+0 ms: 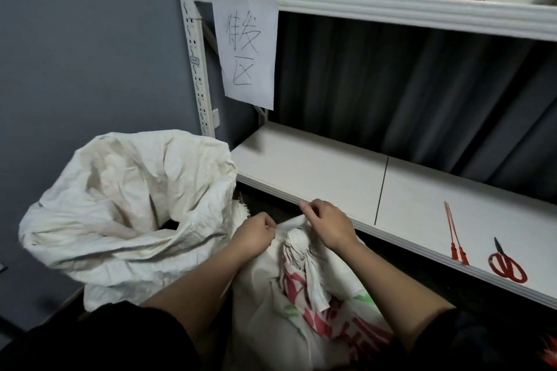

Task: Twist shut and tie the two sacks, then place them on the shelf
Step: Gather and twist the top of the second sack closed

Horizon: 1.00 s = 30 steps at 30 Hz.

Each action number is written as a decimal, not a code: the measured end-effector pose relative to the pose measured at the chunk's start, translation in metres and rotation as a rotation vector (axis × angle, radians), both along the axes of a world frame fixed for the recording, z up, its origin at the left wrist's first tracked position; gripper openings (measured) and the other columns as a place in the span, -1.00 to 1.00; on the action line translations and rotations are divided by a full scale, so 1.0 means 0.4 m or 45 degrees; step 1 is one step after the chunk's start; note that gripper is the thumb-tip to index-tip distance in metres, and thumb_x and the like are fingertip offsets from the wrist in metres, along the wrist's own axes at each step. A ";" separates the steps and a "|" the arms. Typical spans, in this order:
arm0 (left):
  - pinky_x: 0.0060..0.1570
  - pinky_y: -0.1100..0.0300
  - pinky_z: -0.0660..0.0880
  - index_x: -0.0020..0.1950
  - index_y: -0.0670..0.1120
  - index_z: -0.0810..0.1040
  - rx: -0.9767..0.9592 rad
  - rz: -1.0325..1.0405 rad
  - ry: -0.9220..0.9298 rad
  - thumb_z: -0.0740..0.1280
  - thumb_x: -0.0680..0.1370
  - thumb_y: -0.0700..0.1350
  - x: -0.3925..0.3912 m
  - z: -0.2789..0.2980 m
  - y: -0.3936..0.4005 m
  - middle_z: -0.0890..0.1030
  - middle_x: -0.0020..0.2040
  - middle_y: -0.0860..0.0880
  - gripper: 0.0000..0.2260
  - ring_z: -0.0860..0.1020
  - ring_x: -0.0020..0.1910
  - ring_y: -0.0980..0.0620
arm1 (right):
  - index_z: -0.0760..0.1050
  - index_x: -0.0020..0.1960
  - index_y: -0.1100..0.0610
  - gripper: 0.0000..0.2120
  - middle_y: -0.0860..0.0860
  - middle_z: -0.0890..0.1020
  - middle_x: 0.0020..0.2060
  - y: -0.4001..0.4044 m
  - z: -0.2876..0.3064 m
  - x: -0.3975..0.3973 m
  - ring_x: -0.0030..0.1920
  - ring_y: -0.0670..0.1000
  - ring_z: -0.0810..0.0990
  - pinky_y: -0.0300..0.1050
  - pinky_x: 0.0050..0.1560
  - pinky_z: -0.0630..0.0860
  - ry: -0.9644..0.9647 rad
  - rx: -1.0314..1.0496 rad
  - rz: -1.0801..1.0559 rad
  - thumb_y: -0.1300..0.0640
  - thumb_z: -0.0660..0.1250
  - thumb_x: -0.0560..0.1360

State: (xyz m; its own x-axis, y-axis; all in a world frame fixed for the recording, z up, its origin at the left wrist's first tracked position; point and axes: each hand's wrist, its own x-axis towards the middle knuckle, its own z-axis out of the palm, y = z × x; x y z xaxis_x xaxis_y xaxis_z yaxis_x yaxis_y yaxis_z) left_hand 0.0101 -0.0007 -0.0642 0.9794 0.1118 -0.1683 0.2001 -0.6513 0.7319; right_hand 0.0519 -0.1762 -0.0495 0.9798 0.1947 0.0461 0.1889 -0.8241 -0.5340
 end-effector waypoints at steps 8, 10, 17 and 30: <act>-0.09 0.06 0.49 -0.06 -0.11 0.57 0.309 0.161 -0.545 0.25 0.54 -0.11 -0.062 0.207 0.144 0.66 -0.16 -0.07 -0.87 0.59 -0.13 -0.09 | 0.57 -0.06 0.05 -0.75 0.03 0.67 -0.09 0.188 0.142 0.011 -0.01 0.10 0.59 -0.05 -0.09 0.49 -0.148 -0.023 0.103 -0.06 0.18 0.53; -0.06 0.11 0.47 0.02 -0.08 0.56 0.359 0.205 -0.568 0.25 0.54 -0.11 -0.075 0.226 0.204 0.65 -0.05 -0.04 -0.87 0.59 -0.06 -0.06 | 0.52 0.05 0.02 -0.72 0.03 0.67 -0.04 0.252 0.160 0.007 0.05 0.12 0.59 -0.05 -0.06 0.47 -0.083 -0.011 0.133 -0.12 0.16 0.53; 0.17 0.05 0.44 0.30 -0.04 0.41 0.525 0.138 -0.314 0.26 0.53 0.09 -0.119 0.191 0.327 0.51 0.26 -0.03 -0.61 0.49 0.22 -0.01 | 0.27 0.27 0.10 -0.48 0.07 0.55 0.16 0.410 0.151 -0.006 0.07 0.13 0.54 -0.06 0.04 0.43 0.404 0.217 0.167 -0.19 0.26 0.47; -0.02 0.01 0.48 0.37 0.00 0.33 0.623 0.334 -0.427 0.20 0.56 0.08 -0.023 0.191 0.311 0.59 0.17 -0.10 -0.60 0.55 0.13 -0.16 | 0.43 -0.04 0.01 -0.77 -0.06 0.57 -0.19 0.519 0.258 0.075 -0.12 0.04 0.58 -0.02 -0.03 0.52 0.213 0.660 0.362 -0.03 0.41 0.40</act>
